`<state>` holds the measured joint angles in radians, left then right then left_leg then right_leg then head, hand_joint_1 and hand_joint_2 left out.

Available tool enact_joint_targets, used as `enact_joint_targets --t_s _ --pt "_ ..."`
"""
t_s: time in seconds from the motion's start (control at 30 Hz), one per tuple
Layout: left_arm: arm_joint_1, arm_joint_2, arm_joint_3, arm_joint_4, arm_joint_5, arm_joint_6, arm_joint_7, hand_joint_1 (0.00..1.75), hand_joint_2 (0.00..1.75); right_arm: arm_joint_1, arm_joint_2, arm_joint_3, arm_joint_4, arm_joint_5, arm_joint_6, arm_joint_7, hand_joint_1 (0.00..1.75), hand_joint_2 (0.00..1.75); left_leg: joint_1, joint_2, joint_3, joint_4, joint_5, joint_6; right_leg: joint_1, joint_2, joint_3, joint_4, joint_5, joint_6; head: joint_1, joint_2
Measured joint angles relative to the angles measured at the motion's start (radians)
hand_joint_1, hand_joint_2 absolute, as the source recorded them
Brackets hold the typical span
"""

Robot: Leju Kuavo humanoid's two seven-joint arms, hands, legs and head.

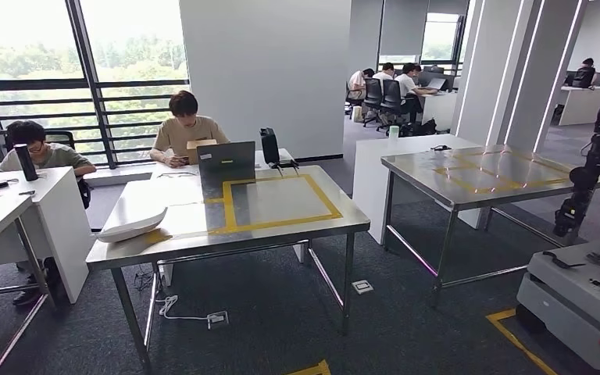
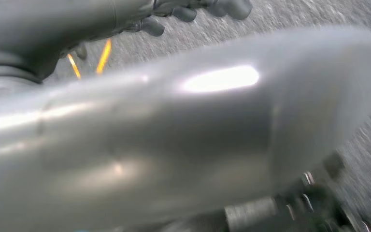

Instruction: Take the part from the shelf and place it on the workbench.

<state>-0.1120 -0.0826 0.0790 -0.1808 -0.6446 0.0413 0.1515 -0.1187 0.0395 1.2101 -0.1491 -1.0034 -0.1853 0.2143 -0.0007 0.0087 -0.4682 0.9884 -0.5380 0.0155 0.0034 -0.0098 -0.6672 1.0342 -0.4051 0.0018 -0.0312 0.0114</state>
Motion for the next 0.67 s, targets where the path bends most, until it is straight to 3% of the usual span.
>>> enact_joint_targets --t_s 0.1,0.13,0.17,0.2,0.27,0.33,0.37,0.4,0.47,0.5,0.57,0.6,0.67 --pt "0.009 0.004 0.000 0.002 0.000 0.023 0.003 0.00 0.00 -0.001 -0.001 -0.002 0.000 0.004 0.001 -0.010 0.00 1.75 0.002 0.007 -0.043 0.001 0.037 0.015 -0.005 0.005 -0.031 0.154 -0.154 0.017 0.001 0.000" --pt "0.011 0.004 0.000 0.002 0.000 0.028 0.004 0.00 0.00 -0.001 -0.001 -0.002 0.000 0.004 -0.001 -0.020 0.00 1.75 0.002 0.007 -0.058 0.003 0.049 0.014 -0.005 0.006 -0.035 0.214 -0.181 0.020 0.001 0.000" --pt "0.014 0.004 0.000 0.002 0.000 0.034 0.001 0.00 0.00 0.000 -0.001 -0.002 0.000 0.004 -0.003 -0.030 0.00 1.75 0.002 0.007 -0.075 0.007 0.062 0.013 -0.006 0.006 -0.030 0.255 -0.183 0.022 0.001 0.000" --pt "0.016 0.005 0.001 0.002 0.001 0.040 -0.005 0.00 0.00 0.001 -0.001 -0.002 0.000 0.005 -0.003 -0.035 0.00 1.75 0.003 0.007 -0.094 0.013 0.074 0.011 -0.007 0.007 -0.011 0.265 -0.162 0.023 0.001 0.000" --pt "0.019 0.004 0.005 0.002 0.010 0.057 -0.026 0.00 0.00 0.000 -0.001 0.001 0.000 0.012 -0.002 -0.030 0.00 1.75 0.005 0.007 -0.133 0.028 0.095 0.003 -0.011 0.007 0.073 0.184 -0.116 0.024 0.001 0.000" --pt "0.019 0.003 0.013 0.001 0.022 0.083 -0.039 0.00 0.00 -0.003 -0.001 0.004 0.000 0.017 -0.005 -0.027 0.00 1.75 0.005 0.005 -0.160 0.042 0.112 -0.009 -0.009 0.009 0.173 0.043 -0.134 0.017 0.002 0.000" --pt "0.019 0.003 0.018 0.000 0.027 0.094 -0.038 0.00 0.00 -0.005 -0.001 0.004 0.000 0.017 -0.007 -0.033 0.00 1.75 0.005 0.005 -0.166 0.045 0.120 -0.015 -0.006 0.011 0.199 -0.004 -0.152 0.010 0.003 0.000" --pt "0.019 0.002 0.024 0.000 0.031 0.102 -0.034 0.00 0.00 -0.008 -0.001 0.004 0.000 0.017 -0.011 -0.040 0.00 1.75 0.004 0.005 -0.169 0.044 0.130 -0.022 -0.003 0.011 0.207 -0.026 -0.162 0.002 0.003 0.000" --pt "0.022 0.002 0.034 0.002 0.038 0.112 -0.026 0.00 0.00 -0.012 -0.002 0.004 0.000 0.016 -0.019 -0.053 0.00 1.75 0.007 0.005 -0.175 0.042 0.140 -0.035 -0.002 0.008 0.190 -0.032 -0.147 -0.017 0.002 0.000" --pt "0.024 0.002 0.040 0.002 0.042 0.117 -0.026 0.00 0.00 -0.014 -0.004 0.004 0.000 0.015 -0.023 -0.056 0.00 1.75 0.008 0.003 -0.182 0.053 0.122 -0.040 -0.003 0.005 0.180 -0.034 -0.135 -0.027 0.001 0.000" --pt "0.029 0.002 0.050 0.003 0.051 0.126 -0.035 0.00 0.00 -0.020 -0.008 0.004 0.000 0.013 -0.024 -0.059 0.00 1.75 0.011 -0.002 -0.206 0.127 0.031 -0.050 -0.004 0.002 0.153 -0.037 -0.108 -0.041 0.000 0.000" --pt "0.031 0.001 0.054 0.003 0.053 0.127 -0.040 0.00 0.00 -0.023 -0.009 0.004 0.001 0.012 -0.024 -0.059 0.00 1.75 0.011 -0.003 -0.218 0.187 -0.023 -0.053 -0.003 0.001 0.137 -0.036 -0.096 -0.044 -0.002 0.000" --pt "0.031 0.000 0.058 0.003 0.057 0.128 -0.045 0.00 0.00 -0.025 -0.011 0.004 0.001 0.011 -0.024 -0.060 0.00 1.75 0.011 -0.004 -0.230 0.283 -0.074 -0.058 -0.001 -0.001 0.113 -0.035 -0.078 -0.044 -0.002 0.000"
